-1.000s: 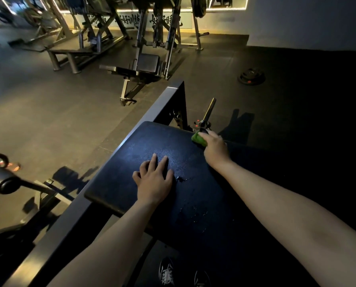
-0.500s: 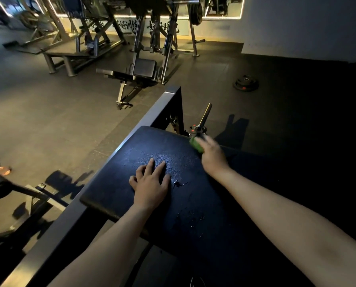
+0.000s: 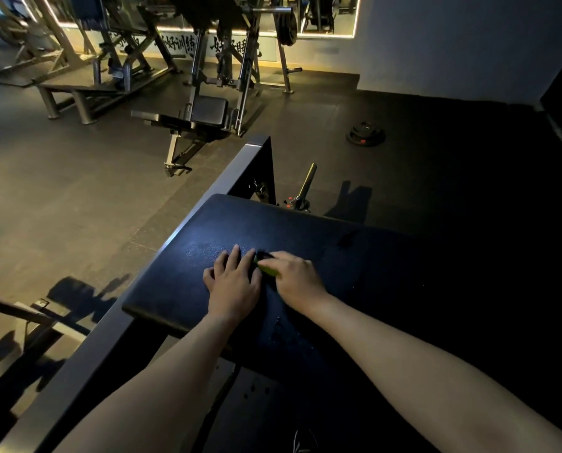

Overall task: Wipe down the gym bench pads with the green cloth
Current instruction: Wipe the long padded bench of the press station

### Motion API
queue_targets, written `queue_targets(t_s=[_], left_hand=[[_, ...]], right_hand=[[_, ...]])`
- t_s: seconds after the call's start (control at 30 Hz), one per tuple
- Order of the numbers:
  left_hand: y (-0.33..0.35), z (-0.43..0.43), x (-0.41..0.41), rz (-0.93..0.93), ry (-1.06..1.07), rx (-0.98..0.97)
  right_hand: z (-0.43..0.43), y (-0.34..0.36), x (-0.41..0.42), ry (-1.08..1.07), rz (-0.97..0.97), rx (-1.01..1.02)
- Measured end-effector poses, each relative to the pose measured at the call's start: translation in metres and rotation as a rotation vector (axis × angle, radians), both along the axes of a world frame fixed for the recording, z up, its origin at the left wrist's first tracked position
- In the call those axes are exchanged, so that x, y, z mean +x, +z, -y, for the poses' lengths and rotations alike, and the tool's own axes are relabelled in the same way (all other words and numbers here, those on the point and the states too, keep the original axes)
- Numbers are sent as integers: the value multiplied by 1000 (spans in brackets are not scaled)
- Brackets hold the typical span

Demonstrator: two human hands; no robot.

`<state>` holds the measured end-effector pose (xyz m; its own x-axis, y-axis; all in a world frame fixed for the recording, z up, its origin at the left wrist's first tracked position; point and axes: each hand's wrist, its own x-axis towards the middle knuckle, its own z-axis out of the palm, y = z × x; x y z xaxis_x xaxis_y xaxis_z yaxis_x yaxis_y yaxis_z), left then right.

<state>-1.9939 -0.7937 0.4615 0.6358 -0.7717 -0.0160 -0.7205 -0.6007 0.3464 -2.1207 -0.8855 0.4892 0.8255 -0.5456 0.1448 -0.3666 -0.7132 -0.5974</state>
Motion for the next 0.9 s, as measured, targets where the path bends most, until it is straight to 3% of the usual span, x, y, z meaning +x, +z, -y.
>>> queue_targets(t_s=[0.07,0.17,0.3,0.77,0.9], left_hand=[[0,-6,-1,-10,-22,-27],[-1,-24,0,-3,-40,-79],[-4,-51,-6,39,2,-115],[-16,-83,-16,43,-20,-115],[-19,-84,-16,44,-41,-92]], right_hand=[[11,6,1,-30,-19,18],[45,14,2,-258,21,62],[59,12,-2,-407,-114,99],[-73,3,-17,-54,-27,39],[-49,10,-15,-139,42,69]])
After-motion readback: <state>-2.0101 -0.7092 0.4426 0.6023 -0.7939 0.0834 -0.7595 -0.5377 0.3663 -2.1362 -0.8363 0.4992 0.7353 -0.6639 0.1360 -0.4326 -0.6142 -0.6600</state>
